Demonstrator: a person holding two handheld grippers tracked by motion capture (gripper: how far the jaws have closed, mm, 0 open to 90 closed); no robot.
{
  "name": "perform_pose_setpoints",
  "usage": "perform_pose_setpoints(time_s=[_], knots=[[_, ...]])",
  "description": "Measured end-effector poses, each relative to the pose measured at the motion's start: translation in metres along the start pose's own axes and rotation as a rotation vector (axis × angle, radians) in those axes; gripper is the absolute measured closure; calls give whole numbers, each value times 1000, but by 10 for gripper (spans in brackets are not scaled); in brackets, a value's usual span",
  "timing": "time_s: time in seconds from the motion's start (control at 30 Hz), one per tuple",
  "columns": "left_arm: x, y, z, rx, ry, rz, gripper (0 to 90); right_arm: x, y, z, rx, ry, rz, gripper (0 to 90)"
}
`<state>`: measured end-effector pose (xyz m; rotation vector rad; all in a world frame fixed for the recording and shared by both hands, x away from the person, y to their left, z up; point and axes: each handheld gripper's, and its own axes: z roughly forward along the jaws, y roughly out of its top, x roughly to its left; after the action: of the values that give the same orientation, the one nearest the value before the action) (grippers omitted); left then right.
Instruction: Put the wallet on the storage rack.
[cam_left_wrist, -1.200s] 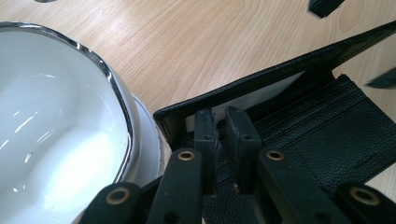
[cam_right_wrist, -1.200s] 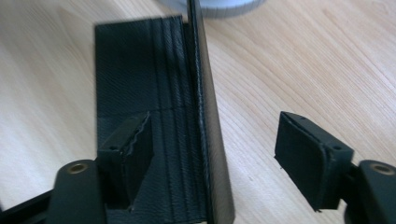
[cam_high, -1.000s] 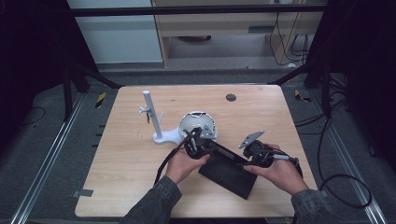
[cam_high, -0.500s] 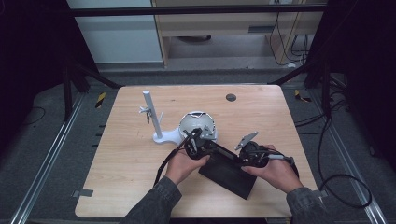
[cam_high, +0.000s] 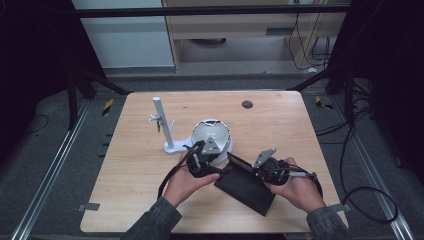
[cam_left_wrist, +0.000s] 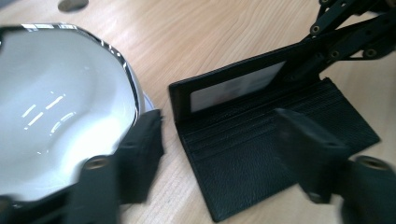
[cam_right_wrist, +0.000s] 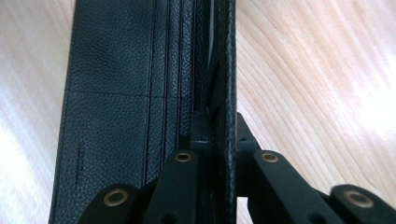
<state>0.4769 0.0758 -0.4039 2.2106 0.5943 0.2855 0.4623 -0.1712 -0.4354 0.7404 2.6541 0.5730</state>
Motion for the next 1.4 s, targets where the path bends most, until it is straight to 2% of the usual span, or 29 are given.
perform_pose_setpoints(time_s=[0.07,0.1,0.17,0.23,0.3,0.37,0.57,0.83,0.97,1.03,1.13,1.27,1.4], knots=[[-2,-3,-5,-17,-29,25,142,-1,-8,-9,-43,-18,9,848],[-3,-6,-9,-31,-23,43,121,-4,-14,-17,-78,-29,12,848],[-3,-8,-10,-35,-9,49,115,-5,-18,-21,-97,-36,21,849],[0,-9,-12,-35,14,31,103,-8,-23,-30,-128,-58,33,849],[4,-10,-15,-42,3,5,102,-13,-30,-43,-164,-88,37,850],[6,-11,-16,-43,-2,-3,101,-14,-30,-45,-174,-90,38,850],[9,-12,-21,-36,10,-5,101,-20,-35,-67,-238,-143,45,851],[10,-4,-35,-52,7,11,91,-24,-27,-90,-325,-201,49,851],[13,2,-41,-60,5,21,86,-26,-23,-95,-357,-210,54,851],[17,5,-42,-63,0,16,80,-27,-20,-101,-390,-217,62,851],[22,9,-41,-71,-12,7,80,-28,-17,-104,-408,-223,62,851],[26,11,-40,-75,-11,25,80,-29,-12,-112,-451,-238,66,851],[27,13,-41,-81,-18,34,81,-29,-9,-115,-463,-244,64,851]])
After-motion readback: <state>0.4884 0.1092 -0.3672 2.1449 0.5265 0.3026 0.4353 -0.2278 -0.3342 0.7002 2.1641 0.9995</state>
